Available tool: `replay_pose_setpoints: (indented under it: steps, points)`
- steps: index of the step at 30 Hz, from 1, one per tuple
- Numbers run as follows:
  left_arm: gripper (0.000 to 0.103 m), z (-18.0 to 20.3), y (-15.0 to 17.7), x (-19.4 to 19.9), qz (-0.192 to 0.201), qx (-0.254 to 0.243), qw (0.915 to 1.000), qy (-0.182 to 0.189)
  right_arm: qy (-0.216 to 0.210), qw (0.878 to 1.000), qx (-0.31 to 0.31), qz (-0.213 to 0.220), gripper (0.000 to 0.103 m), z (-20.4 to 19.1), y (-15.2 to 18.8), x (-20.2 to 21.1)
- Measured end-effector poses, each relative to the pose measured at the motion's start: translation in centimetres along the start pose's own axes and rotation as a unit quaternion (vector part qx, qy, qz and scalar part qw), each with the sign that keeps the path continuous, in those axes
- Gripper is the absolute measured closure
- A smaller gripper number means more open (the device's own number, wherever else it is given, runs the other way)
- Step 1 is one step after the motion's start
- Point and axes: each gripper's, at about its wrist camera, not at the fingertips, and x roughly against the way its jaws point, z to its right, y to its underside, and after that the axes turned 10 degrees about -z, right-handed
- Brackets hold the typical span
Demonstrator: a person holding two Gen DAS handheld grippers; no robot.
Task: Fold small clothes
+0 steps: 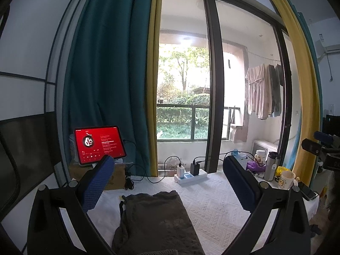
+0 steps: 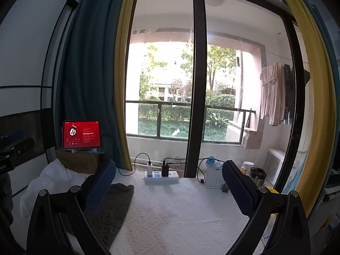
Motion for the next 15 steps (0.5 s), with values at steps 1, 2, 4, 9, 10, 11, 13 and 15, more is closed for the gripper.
replay_pose_setpoints:
  steps: [1, 2, 4, 9, 10, 11, 13, 15]
  points:
    - [0.002, 0.0, -0.02, -0.01, 0.0, 0.0, 1.0, 0.0, -0.001, 1.0, 0.0, 0.0, 0.002, 0.0, 0.02, -0.01]
    - [0.002, -0.01, 0.07, -0.07, -0.001, 0.0, 1.0, 0.0, -0.001, 1.0, 0.001, -0.001, 0.002, 0.01, 0.03, -0.03]
    - [0.002, -0.06, 0.18, -0.08, -0.001, 0.001, 1.0, 0.0, -0.001, 1.0, 0.002, -0.002, 0.002, 0.0, 0.04, -0.09]
    - [0.002, 0.01, 0.24, -0.03, -0.001, 0.001, 1.0, 0.0, 0.0, 1.0, 0.003, -0.003, 0.002, -0.04, 0.11, -0.22]
    - [0.002, 0.01, 0.24, -0.04, -0.001, 0.001, 1.0, -0.001, 0.0, 1.0, 0.002, -0.004, 0.002, -0.04, 0.15, -0.23]
    - [0.002, 0.01, 0.24, -0.05, -0.001, 0.001, 1.0, 0.0, -0.001, 1.0, 0.002, -0.004, 0.002, 0.0, 0.17, -0.21]
    - [0.002, 0.0, 0.28, -0.06, -0.001, 0.001, 1.0, -0.001, -0.001, 1.0, 0.003, -0.004, 0.002, -0.01, 0.18, -0.21]
    - [0.002, -0.02, 0.33, -0.14, -0.003, 0.0, 1.0, 0.0, -0.001, 1.0, 0.003, -0.004, 0.002, -0.01, 0.19, -0.2]
